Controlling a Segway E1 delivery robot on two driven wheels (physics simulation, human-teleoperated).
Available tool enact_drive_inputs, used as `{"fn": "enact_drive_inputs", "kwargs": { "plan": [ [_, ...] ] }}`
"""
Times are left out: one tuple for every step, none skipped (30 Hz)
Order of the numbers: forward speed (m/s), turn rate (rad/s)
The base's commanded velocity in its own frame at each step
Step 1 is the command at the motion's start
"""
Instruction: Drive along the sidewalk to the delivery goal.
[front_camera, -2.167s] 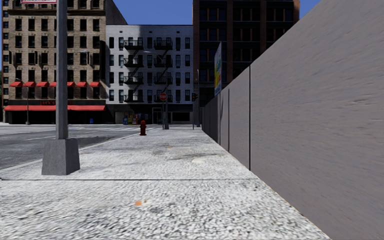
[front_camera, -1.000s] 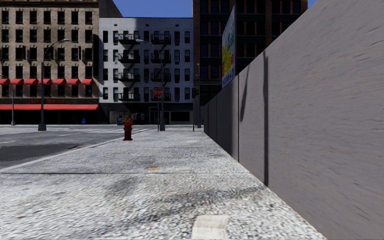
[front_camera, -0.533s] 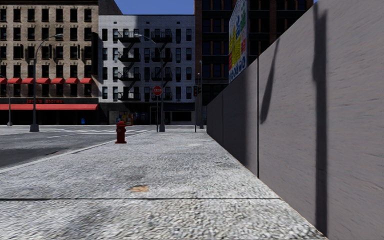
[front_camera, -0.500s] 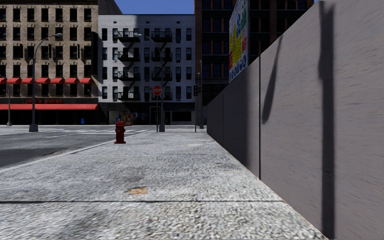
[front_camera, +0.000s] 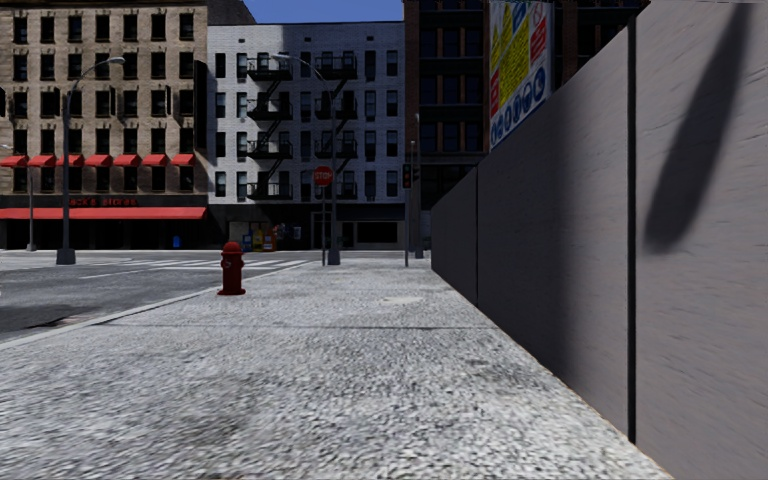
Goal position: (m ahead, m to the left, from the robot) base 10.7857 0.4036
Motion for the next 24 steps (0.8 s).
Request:
{"fn": "enact_drive_inputs", "kwargs": {
  "plan": [
    [2.0, 0.0],
    [2.0, 0.0],
    [2.0, 0.0],
    [2.0, 0.0],
    [2.0, 0.0],
    [2.0, 0.0],
    [2.0, 0.0],
    [2.0, 0.0],
    [2.0, 0.0],
    [2.0, 0.0],
    [2.0, 0.0],
    [2.0, 0.0],
    [2.0, 0.0],
    [2.0, 0.0],
    [2.0, 0.0],
    [2.0, 0.0],
    [2.0, 0.0],
    [2.0, 0.0],
    [2.0, 0.0],
    [2.0, 0.0],
    [2.0, 0.0],
    [2.0, 0.0],
    [2.0, 0.0],
    [2.0, 0.0]
  ]
}}
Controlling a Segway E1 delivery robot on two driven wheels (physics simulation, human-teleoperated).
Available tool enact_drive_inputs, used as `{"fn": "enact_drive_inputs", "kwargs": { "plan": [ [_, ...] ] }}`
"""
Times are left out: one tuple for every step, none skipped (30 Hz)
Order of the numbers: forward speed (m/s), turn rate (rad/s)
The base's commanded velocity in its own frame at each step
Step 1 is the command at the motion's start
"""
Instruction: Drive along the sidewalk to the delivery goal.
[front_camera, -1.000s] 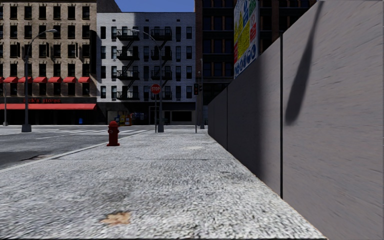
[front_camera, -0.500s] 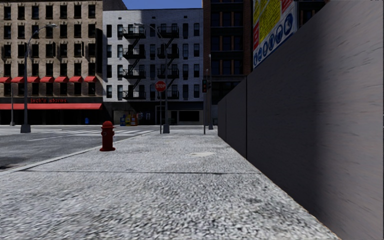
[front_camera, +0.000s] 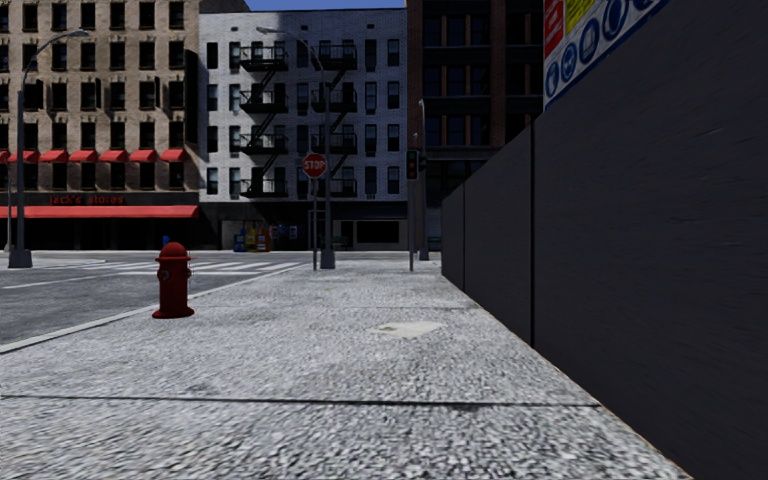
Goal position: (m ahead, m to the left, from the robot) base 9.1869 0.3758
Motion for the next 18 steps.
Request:
{"fn": "enact_drive_inputs", "kwargs": {
  "plan": [
    [2.0, 0.04],
    [2.0, 0.11],
    [2.0, 0.11],
    [2.0, 0.17],
    [2.0, 0.21],
    [2.0, 0.22],
    [2.0, 0.22],
    [2.0, 0.1],
    [2.0, 0.0],
    [2.0, 0.0],
    [2.0, 0.0],
    [2.0, 0.0],
    [2.0, 0.0],
    [2.0, 0.0],
    [2.0, 0.0],
    [2.0, 0.0],
    [2.0, 0.0],
    [2.0, 0.0]
  ]
}}
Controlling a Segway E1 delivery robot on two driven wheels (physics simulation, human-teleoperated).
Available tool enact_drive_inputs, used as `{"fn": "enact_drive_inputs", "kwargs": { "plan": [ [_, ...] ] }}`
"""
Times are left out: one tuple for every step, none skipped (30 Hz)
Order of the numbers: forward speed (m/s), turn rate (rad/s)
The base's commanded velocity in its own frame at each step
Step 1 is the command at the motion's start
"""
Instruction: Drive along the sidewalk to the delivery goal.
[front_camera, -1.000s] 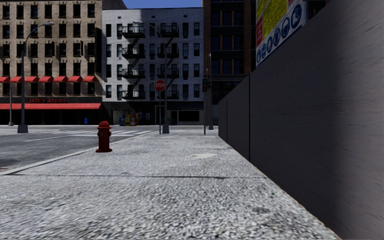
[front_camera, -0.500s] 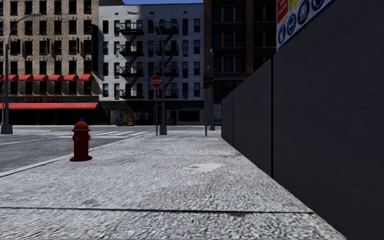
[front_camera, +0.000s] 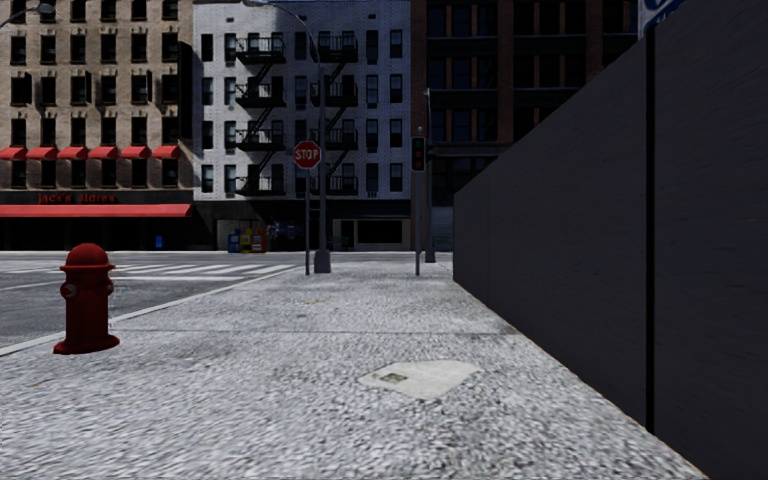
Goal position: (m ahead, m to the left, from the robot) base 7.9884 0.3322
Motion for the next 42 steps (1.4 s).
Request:
{"fn": "enact_drive_inputs", "kwargs": {
  "plan": [
    [2.0, 0.0],
    [2.0, 0.0],
    [2.0, 0.0],
    [2.0, 0.0],
    [2.0, 0.0],
    [2.0, 0.0],
    [2.0, 0.0],
    [2.0, 0.0],
    [2.0, 0.0],
    [2.0, 0.0],
    [2.0, 0.0],
    [2.0, 0.0],
    [2.0, 0.0],
    [2.0, 0.0],
    [2.0, 0.0],
    [2.0, 0.0],
    [2.0, 0.0],
    [2.0, 0.0],
    [2.0, 0.0],
    [2.0, 0.0],
    [2.0, 0.0],
    [2.0, 0.0],
    [2.0, 0.0],
    [2.0, 0.0],
    [2.0, 0.0],
    [2.0, 0.0],
    [2.0, 0.0],
    [2.0, 0.0],
    [2.0, 0.0],
    [2.0, 0.0],
    [2.0, 0.0],
    [2.0, 0.0],
    [2.0, 0.0],
    [2.0, 0.0],
    [2.0, 0.0],
    [2.0, 0.0],
    [2.0, 0.0],
    [2.0, 0.0],
    [2.0, 0.0],
    [2.0, 0.0],
    [2.0, 0.0],
    [2.0, 0.0]
  ]
}}
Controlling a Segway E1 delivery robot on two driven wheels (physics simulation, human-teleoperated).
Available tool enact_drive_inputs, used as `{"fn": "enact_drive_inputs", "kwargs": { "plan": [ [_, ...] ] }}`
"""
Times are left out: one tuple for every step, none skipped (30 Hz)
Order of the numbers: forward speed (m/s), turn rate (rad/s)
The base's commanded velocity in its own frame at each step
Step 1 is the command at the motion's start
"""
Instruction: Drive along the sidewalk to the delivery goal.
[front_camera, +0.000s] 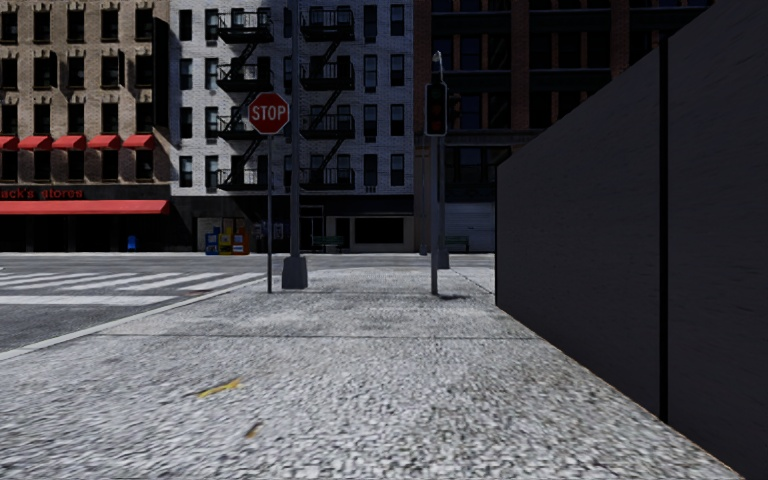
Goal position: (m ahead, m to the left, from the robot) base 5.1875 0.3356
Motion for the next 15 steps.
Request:
{"fn": "enact_drive_inputs", "kwargs": {
  "plan": [
    [2.0, 0.0],
    [2.0, 0.0],
    [2.0, 0.0],
    [2.0, 0.0],
    [2.0, 0.0],
    [2.0, 0.0],
    [2.0, 0.0],
    [2.0, 0.0],
    [2.0, 0.0],
    [2.0, 0.0],
    [2.0, 0.0],
    [2.0, 0.0],
    [2.0, 0.0],
    [2.0, 0.0],
    [2.0, 0.0]
  ]
}}
